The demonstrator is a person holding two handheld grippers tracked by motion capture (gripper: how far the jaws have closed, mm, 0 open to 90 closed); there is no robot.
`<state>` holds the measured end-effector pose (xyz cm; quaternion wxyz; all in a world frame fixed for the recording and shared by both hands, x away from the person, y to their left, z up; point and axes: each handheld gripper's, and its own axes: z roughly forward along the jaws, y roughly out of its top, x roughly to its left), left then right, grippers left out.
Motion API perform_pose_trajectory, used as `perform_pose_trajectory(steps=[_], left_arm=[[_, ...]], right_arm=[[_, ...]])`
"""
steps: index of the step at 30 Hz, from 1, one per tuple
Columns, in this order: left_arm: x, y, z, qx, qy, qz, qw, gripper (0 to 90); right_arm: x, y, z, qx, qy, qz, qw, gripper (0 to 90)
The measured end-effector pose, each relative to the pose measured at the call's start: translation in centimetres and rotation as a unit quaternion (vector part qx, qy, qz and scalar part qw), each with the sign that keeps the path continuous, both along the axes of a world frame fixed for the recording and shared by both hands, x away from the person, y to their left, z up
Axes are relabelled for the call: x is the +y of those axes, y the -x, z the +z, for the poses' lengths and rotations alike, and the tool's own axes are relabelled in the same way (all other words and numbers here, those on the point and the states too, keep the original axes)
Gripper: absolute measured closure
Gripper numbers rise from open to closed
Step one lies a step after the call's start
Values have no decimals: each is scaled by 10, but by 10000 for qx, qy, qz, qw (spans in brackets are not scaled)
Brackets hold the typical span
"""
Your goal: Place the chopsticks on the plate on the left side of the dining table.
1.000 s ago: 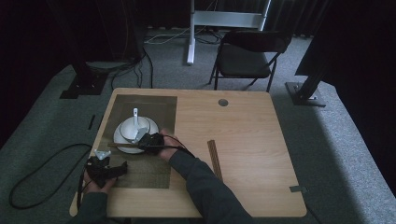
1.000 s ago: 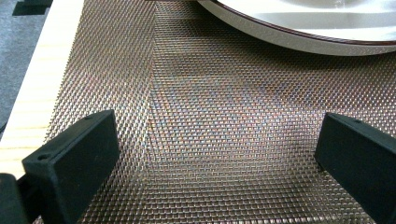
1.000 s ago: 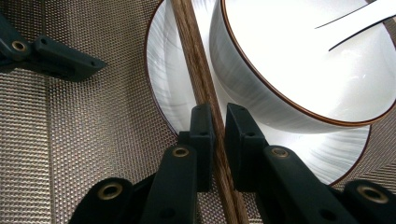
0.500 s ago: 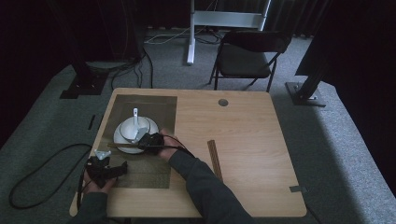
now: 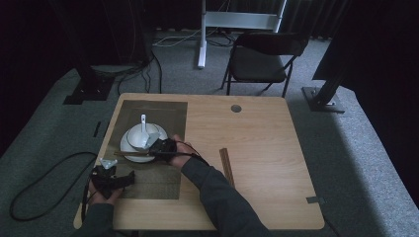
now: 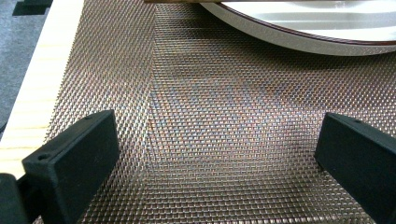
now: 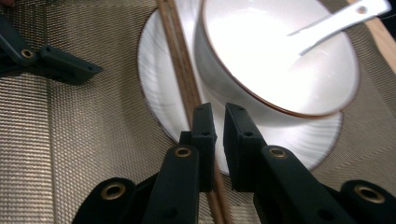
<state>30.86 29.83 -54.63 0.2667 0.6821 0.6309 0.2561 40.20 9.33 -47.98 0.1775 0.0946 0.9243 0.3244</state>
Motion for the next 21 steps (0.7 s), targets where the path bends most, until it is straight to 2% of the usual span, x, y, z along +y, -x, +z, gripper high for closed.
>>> perform_pose_trajectory(steps=[8,9,16,21], left_arm=[[0,0,0,8,0,-4,10000,2],[0,0,0,13,-10,-11,10000,2],[0,0,0,-5,-3,0,10000,2],[0,0,0,-6,-3,0,10000,1]], right_arm=[[-22,-10,8,-6,-62,-228,9997,832],[-30,-14,10,5,-73,-320,9995,832],[-49,-20,9,31,-82,-482,9988,832],[-71,-24,5,42,-36,-663,9978,831]])
